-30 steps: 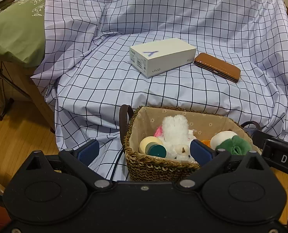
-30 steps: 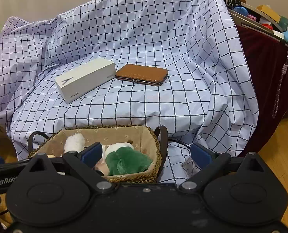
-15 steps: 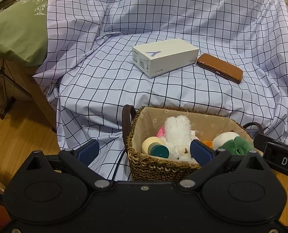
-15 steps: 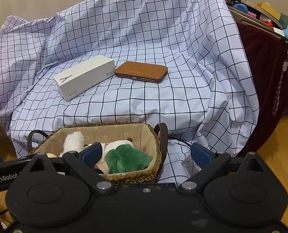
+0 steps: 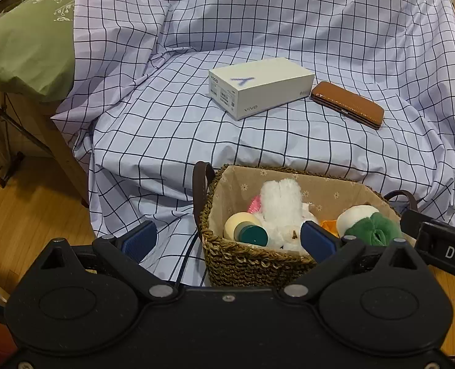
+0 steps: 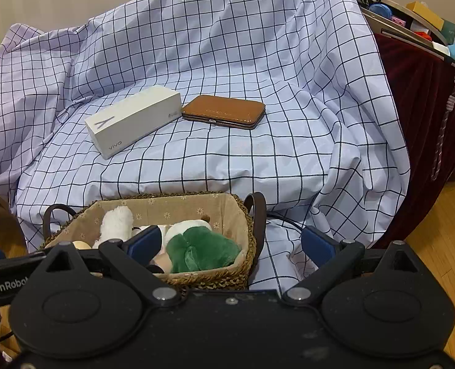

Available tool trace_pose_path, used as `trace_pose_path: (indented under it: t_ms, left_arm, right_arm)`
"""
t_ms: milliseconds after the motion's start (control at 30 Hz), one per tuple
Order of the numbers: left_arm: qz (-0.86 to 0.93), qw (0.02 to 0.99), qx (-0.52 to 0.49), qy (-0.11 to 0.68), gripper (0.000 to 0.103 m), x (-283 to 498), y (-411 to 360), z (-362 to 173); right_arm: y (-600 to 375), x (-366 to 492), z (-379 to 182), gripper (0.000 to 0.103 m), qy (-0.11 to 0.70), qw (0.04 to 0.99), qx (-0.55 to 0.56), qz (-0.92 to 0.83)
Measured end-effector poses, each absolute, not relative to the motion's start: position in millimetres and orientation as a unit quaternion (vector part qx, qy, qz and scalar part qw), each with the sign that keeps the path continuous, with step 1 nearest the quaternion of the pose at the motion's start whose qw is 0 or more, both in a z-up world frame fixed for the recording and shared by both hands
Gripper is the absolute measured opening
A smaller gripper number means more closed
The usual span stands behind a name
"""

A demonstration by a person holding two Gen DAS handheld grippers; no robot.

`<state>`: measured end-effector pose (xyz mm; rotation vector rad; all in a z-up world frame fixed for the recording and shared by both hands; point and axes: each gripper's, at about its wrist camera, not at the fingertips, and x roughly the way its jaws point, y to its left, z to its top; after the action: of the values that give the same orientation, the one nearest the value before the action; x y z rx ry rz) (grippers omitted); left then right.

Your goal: Organize soft objects

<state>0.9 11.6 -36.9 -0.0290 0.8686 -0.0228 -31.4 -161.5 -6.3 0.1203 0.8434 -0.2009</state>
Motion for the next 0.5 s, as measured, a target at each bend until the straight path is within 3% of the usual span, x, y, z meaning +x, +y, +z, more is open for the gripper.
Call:
trace_pose_path:
  t_ms: [500]
  left_arm:
    - [-0.009,0.906,-0.019,0.423,0.097,0.3,12.3,-37.7]
  right_arm:
    - [-161.1,-31.7,-7.9,0.098,0.410,0.905,0.058,-0.097]
